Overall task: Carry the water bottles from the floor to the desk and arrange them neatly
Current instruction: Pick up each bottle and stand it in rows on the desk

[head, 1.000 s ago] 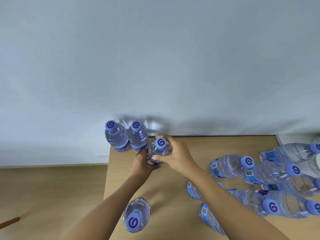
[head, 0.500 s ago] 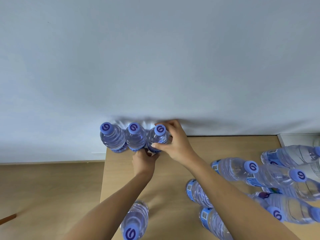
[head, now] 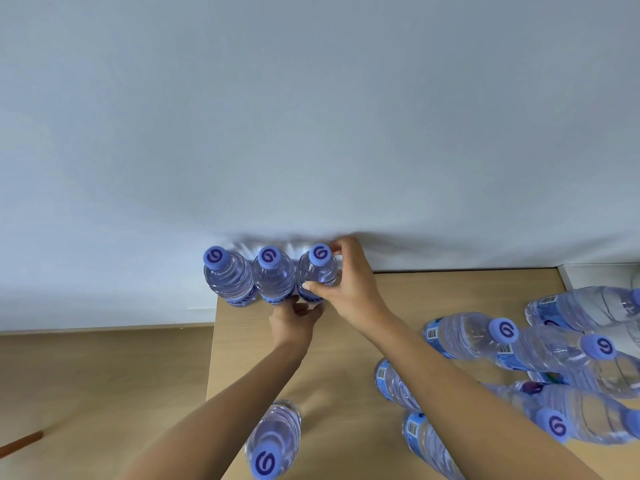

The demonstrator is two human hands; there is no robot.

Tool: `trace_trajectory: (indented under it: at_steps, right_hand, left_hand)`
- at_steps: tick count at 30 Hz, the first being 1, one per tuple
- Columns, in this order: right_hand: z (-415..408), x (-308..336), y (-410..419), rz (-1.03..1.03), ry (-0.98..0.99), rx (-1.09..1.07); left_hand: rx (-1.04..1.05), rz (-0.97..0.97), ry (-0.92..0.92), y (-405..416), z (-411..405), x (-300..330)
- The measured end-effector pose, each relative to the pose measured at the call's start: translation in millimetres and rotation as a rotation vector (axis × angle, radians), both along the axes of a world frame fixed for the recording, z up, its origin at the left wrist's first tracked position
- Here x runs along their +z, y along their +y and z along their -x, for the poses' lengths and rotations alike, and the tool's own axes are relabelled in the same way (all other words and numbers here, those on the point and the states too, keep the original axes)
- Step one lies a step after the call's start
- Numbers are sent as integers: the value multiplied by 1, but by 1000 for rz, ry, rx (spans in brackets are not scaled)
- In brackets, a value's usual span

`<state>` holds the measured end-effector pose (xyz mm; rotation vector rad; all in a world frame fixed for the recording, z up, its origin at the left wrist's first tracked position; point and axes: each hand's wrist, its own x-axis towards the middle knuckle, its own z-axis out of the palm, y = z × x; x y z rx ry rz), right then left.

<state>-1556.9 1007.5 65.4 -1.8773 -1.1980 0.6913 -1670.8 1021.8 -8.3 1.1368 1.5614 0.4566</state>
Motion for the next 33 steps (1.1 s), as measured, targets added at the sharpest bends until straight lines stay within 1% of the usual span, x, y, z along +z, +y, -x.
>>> trace_trajectory:
  at_steps: [5,9,12,15,18,23,27,30,33]
  right_hand:
    - [5,8,-8,22,-66,-57]
    - [15,17,-23,-16,-61,-96]
    - [29,23,-40,-6,-13,-13]
    - [45,29,-58,79,84,60]
    - [60,37,-74,194,177,153]
    - [86,44,-105,269,337,354]
    - [103,37,-124,370,360,521]
    - [117,28,-136,386,337,513]
    - [131,14,-144,300,334,401]
  left_hand:
    - [-63,48,-68,2,13,20]
    - [-122,-4,-124,-4,32,40]
    - [-161,-62,-151,-13,53,56]
    - [-179,-79,-156,-26,78,66]
    - [-153,-93,-150,-37,107,71]
    - [-93,-92,-148,-64,149,68]
    - [-49,-61,-151,-89,172,61]
    - [-39,-33,-149,-104,187,57]
    - [-52,-7,-144,-114,198,55]
